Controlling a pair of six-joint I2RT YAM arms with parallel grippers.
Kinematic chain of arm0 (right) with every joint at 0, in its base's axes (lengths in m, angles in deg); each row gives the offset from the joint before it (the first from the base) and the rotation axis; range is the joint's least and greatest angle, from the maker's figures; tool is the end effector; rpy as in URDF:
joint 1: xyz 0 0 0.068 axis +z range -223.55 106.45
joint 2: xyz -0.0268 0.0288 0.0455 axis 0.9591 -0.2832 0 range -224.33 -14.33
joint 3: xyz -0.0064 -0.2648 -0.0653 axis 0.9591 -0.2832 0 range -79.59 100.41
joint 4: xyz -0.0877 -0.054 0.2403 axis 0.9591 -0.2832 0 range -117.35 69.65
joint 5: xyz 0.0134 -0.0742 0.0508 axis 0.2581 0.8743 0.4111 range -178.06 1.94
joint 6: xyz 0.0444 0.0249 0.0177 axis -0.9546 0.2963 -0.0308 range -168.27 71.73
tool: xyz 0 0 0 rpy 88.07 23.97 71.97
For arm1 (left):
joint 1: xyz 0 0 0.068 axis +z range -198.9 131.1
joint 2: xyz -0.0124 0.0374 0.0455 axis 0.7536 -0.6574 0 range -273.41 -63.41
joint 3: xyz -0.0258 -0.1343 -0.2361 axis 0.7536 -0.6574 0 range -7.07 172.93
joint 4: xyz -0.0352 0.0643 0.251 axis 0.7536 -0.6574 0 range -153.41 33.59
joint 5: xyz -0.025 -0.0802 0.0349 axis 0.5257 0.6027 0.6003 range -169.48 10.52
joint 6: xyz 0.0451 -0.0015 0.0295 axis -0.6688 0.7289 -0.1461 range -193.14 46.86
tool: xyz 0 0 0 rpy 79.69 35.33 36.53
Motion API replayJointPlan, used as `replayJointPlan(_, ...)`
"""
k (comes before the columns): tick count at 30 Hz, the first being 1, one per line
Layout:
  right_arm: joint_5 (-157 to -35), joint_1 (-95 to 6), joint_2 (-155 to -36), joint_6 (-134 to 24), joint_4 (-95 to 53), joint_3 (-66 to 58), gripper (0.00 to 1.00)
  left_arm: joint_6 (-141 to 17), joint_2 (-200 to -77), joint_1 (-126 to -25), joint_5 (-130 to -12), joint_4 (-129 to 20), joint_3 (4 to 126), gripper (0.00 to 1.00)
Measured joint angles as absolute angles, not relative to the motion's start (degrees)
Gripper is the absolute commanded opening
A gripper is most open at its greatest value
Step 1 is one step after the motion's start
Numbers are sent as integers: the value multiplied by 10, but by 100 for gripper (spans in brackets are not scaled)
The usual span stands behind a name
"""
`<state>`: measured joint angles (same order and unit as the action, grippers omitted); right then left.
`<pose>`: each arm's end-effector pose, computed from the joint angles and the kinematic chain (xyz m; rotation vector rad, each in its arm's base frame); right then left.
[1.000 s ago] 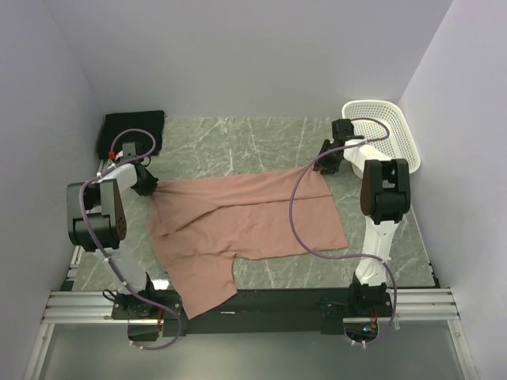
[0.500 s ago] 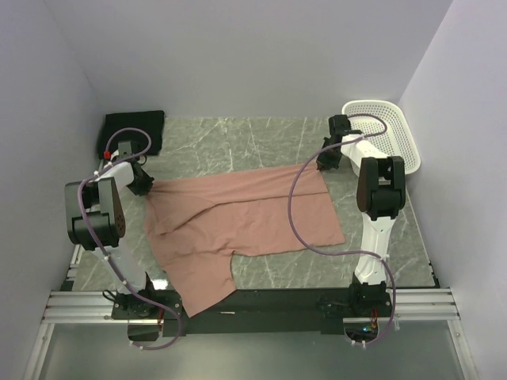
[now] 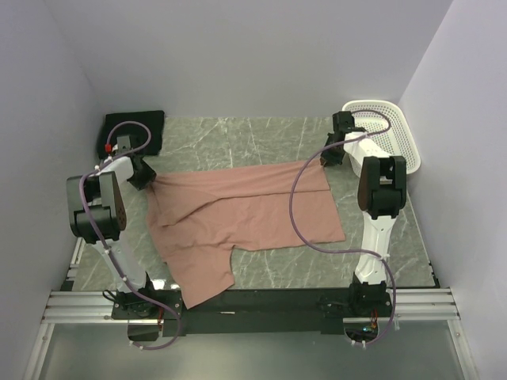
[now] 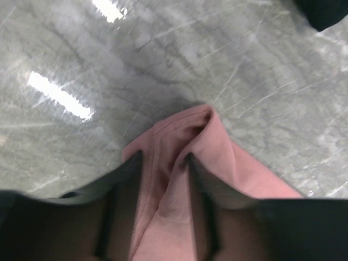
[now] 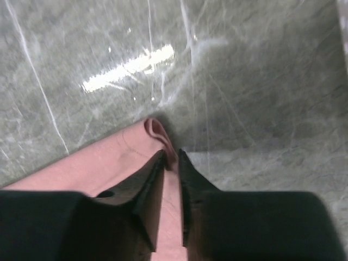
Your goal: Fold and stack the t-shirts
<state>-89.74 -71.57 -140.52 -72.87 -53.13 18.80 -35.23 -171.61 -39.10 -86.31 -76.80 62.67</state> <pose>0.4741 0.0173 0.1700 0.5082 2.5922 0.1970 0.3819 0.0702 0.1653 -1.0850 2.3478 -0.0253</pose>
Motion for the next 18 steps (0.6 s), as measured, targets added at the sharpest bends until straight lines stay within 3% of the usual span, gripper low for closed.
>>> replayJointPlan(3, -891, -717, -1403, -726, -524, 190, 35, -357, -1717, -390, -861, -767, 633, 55)
replayJointPlan(9, -890, -714, -1349, -730, -509, 141, 36, -360, -1675, -389, -870, -776, 633, 70)
replayJointPlan(12, -894, -708, -1295, -740, -497, 94, 35, -359, -1621, -389, -884, -785, 632, 70)
replayJointPlan(18, -917, -690, -1223, -761, -464, 5, 32, -359, -1513, -408, -904, -786, 616, 58)
